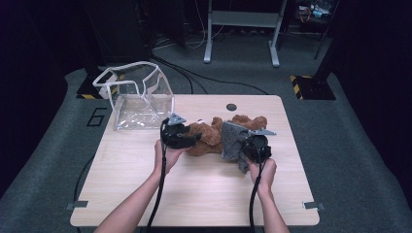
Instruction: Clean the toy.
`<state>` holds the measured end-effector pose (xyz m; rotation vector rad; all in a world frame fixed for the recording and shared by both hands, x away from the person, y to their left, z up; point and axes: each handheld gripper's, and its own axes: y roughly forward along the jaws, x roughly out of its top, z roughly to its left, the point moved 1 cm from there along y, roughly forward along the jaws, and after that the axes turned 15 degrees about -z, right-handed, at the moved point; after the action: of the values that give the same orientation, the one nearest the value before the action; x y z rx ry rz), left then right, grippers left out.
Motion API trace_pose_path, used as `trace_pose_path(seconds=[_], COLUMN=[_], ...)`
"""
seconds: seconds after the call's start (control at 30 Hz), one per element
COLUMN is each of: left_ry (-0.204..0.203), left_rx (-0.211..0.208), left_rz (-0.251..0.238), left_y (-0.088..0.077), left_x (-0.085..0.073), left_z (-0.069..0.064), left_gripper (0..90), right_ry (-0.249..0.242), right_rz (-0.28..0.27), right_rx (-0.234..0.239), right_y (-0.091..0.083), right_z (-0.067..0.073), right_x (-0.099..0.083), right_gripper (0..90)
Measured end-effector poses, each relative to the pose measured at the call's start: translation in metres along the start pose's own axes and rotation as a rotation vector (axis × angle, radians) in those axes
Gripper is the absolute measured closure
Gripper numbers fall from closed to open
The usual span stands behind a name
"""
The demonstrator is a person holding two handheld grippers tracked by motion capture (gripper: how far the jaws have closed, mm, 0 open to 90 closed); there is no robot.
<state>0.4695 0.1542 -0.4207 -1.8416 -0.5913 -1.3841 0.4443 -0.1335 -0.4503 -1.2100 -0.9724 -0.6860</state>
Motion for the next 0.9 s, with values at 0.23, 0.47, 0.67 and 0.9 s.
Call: trace_pose_path(seconds=[0.23, 0.47, 0.67, 0.9], left_ry=[-0.008, -0.041, -0.042, -0.052], left_rx=[0.040, 0.025, 0.000, -0.013], left_rz=[0.037, 0.073, 0.081, 0.094], left_y=[0.000, 0.011, 0.017, 0.018], left_x=[-0.008, -0.015, -0.018, -0.018], left_z=[0.015, 0.022, 0.020, 0.021], left_gripper=[40.2, 51.4, 63.5, 63.7], right_ry=[-0.018, 0.003, -0.074, -0.179], right_rz=[0.015, 0.020, 0.034, 0.087], right_rx=[-0.020, -0.062, 0.008, 0.119], right_y=[-0.006, -0.015, -0.016, 0.006], right_z=[-0.010, -0.025, 0.000, 0.049], right_x=[-0.010, -0.028, -0.030, -0.030], right_gripper=[81.9, 81.9, 81.9, 81.9])
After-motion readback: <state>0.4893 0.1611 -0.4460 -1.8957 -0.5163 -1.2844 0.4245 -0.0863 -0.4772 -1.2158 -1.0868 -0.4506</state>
